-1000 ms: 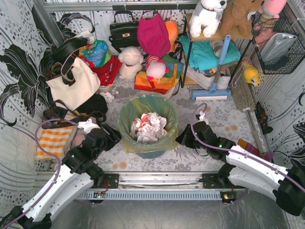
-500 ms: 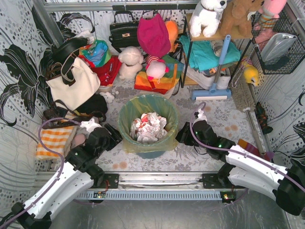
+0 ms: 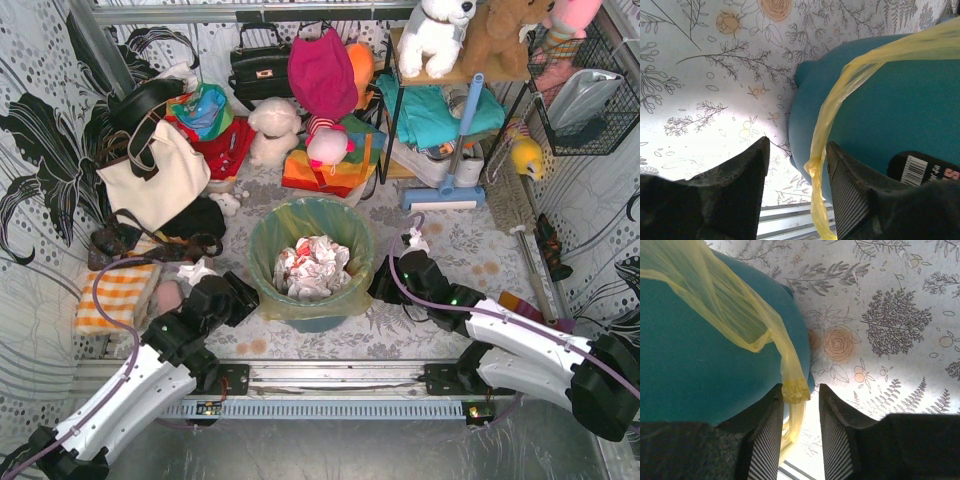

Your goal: Tie the trash bag

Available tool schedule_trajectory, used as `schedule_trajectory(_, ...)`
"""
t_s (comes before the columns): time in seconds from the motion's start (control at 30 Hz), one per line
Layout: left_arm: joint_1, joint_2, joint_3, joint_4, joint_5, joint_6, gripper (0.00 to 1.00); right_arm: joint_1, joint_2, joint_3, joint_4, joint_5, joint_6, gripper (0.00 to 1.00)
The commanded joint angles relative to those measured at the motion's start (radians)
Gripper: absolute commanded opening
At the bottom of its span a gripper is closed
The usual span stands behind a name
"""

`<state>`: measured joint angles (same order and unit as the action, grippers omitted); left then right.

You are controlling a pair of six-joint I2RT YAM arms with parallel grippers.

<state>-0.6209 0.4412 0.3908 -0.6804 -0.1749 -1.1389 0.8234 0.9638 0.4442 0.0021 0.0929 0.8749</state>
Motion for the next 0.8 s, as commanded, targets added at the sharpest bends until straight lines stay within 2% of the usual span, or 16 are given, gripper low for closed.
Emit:
schedule_trajectory(0.0,0.0,0.004,-0.031,0.074,0.033,-0.036,0.56,0.003,-0.012,-0.016,0.072,-0.008,0.032,0.33)
schedule_trajectory(0.3,0.0,0.029,-0.089,0.18,0.061,-0.033,0.46,0.003,0.015,-0.015,0.088,-0.029,0.034,0.31)
schedule_trajectory(0.57,0.0,0.021,-0.092,0.184,0.053,-0.03,0.31,0.003,0.054,-0.021,0.106,-0.047,0.049,0.24)
schedule_trajectory(0.67,0.0,0.021,-0.088,0.181,0.052,-0.029,0.21,0.003,0.057,-0.028,0.115,-0.045,0.049,0.21)
schedule_trajectory(0.77,0.0,0.028,-0.082,0.174,0.05,-0.023,0.12,0.003,0.057,-0.037,0.135,-0.046,0.051,0.11)
